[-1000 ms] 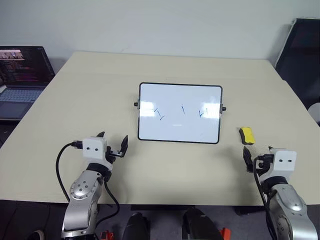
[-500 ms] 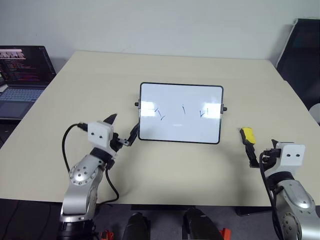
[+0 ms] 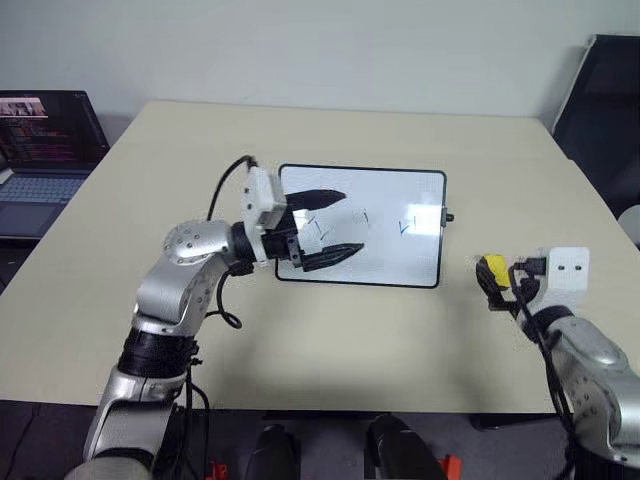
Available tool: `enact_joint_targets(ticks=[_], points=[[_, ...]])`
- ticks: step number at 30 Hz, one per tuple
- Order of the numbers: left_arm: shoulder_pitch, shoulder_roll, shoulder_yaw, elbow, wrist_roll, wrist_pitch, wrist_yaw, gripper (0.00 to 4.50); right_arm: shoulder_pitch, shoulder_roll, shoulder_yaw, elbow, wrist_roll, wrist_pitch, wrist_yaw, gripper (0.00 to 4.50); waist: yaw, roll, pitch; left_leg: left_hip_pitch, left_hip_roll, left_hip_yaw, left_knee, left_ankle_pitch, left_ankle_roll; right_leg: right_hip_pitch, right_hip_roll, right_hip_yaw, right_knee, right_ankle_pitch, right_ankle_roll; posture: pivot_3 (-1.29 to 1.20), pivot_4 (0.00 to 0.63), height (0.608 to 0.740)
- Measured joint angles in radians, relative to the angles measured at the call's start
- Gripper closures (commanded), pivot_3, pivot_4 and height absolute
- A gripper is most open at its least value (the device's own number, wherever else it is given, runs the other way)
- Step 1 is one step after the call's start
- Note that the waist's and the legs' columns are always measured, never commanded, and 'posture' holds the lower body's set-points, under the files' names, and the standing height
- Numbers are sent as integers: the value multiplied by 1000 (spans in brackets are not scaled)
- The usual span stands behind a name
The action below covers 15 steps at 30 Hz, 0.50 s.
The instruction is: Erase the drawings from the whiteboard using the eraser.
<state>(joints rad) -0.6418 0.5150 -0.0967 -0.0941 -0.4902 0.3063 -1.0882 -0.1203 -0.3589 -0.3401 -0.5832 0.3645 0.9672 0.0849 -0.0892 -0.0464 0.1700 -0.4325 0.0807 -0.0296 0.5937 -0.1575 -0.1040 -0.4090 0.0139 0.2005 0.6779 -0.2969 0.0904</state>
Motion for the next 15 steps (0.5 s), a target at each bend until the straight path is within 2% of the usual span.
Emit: enact_joint_targets(ticks=[7,15], points=[[-93,-12,-37,86,6,1,-117,0,-135,-19,0,232,-24,3,2,37,-1,1,1,0,0,0,-1,0,0,0,0,0,0,0,2,0,150,740],[-132,-14,-37,155,27,-41,-194,0,-165,1,32,338,-49,-48,0,37,-1,3,2,-1,0,-1,-1,0,0,0,0,-1,0,2,6,0,150,740]])
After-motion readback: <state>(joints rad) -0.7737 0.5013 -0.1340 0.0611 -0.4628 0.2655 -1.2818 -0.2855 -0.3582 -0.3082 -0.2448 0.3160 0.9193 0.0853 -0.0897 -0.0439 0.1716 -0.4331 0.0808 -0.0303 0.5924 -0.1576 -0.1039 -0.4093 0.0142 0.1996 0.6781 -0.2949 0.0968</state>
